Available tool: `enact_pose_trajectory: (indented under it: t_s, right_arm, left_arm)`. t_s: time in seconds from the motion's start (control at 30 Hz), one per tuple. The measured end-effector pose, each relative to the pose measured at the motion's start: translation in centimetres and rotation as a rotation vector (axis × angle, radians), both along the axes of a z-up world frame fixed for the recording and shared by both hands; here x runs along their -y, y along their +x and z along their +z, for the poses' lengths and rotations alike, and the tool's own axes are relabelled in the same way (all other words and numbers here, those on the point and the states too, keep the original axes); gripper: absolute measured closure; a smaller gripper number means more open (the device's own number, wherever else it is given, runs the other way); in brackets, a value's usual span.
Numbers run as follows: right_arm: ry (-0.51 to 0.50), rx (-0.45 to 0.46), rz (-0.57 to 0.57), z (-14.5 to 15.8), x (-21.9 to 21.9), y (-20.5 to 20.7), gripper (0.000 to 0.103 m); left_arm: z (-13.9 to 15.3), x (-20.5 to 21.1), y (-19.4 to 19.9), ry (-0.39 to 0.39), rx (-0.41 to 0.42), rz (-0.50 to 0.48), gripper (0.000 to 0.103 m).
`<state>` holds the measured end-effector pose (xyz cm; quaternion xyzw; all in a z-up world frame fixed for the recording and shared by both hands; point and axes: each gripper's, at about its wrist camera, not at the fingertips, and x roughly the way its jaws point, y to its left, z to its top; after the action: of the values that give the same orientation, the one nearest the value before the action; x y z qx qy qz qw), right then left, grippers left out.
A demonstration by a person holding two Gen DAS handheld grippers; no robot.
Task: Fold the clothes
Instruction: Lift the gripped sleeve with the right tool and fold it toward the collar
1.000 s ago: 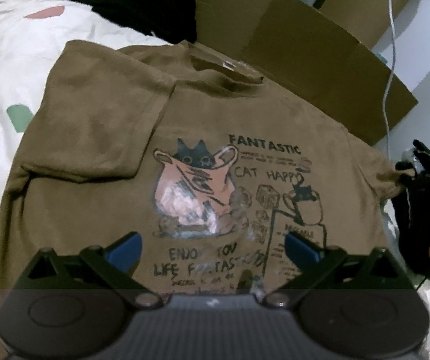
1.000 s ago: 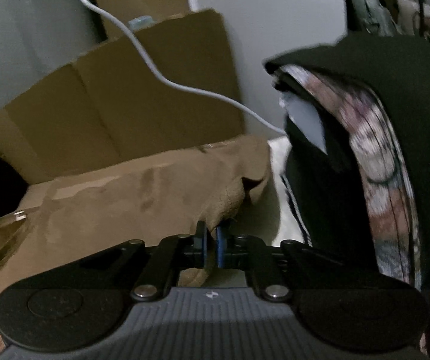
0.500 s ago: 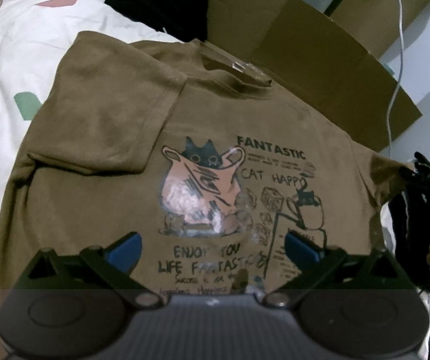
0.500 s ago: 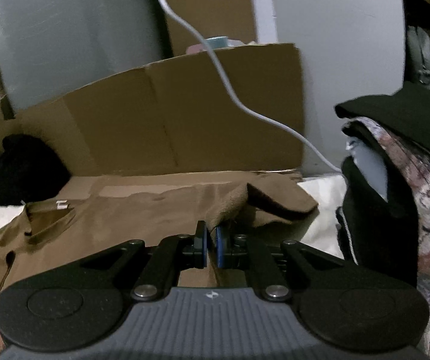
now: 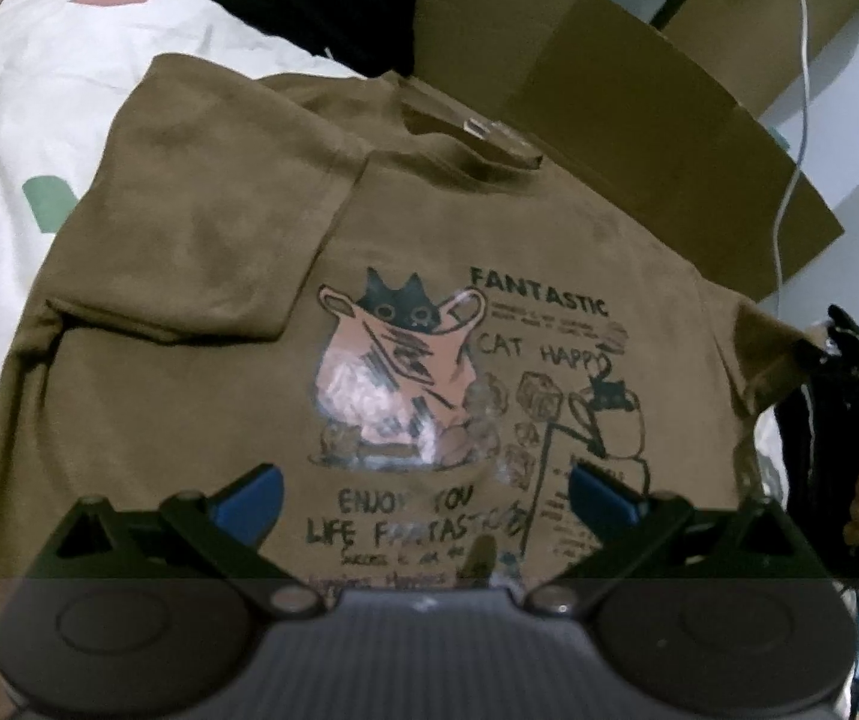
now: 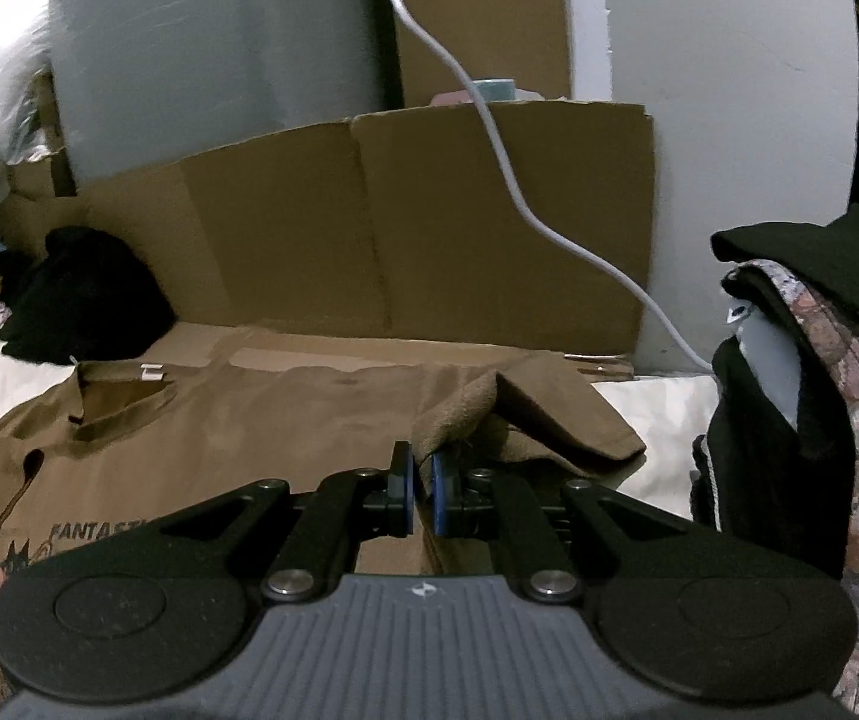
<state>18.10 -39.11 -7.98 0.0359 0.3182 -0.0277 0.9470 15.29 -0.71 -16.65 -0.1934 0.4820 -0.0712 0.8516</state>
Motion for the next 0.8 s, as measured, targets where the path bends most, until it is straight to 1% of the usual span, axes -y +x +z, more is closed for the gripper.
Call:
enact_pose_trajectory:
  t_s: [0.17, 0.3, 0.37, 0.43, 0.47, 0.57, 0.73, 0.77, 0.8]
  right_arm:
    - [-0.048, 0.005, 0.092, -0.2, -0.8, -0.1, 0.096]
    - [-0.138, -0.019, 0.197, -0.9, -2.5, -0.2, 0.096]
    - [-0.194, -0.037, 0.275, -1.6, -3.9, -0.4, 0.096]
    - [-0.224, -0.06, 0.335, -2.2, -4.8, -0.4, 0.096]
    - [-0.234, -0.086, 0.363, -2.6, -5.4, -0.3, 0.096]
    - [-0.208, -0.169, 0.371, -3.6, -6.1, 0.5, 0.096]
    - [-0.242, -0.211, 0.452, -4.9, -7.2, 0.3, 0.094]
    - [-0.23, -0.231, 0.453, -5.0, -7.3, 0.2, 0.093]
    - [-0.219, -0.241, 0.451, -5.0, -7.2, 0.2, 0.086]
  left_arm:
    - [-0.1, 0.1, 0.0, -0.003, -0.002, -0.001, 0.0]
    - [-0.2, 0.0, -0.1, -0.001, -0.009, 0.0, 0.0]
    - [-0.3, -0.1, -0.2, -0.002, -0.012, 0.004, 0.0]
    - [-0.4, -0.2, -0.2, -0.002, -0.015, 0.009, 0.0]
    - [-0.4, -0.3, -0.3, -0.003, -0.015, 0.009, 0.0]
    - [-0.3, -0.2, -0.3, 0.0, -0.012, 0.007, 0.0]
    - [-0.4, -0.2, -0.3, 0.002, -0.014, 0.001, 0.0]
    - [-0.5, -0.2, -0.3, 0.003, -0.016, 0.003, 0.0]
    - [-0.5, -0.2, -0.3, 0.002, -0.019, 0.005, 0.0]
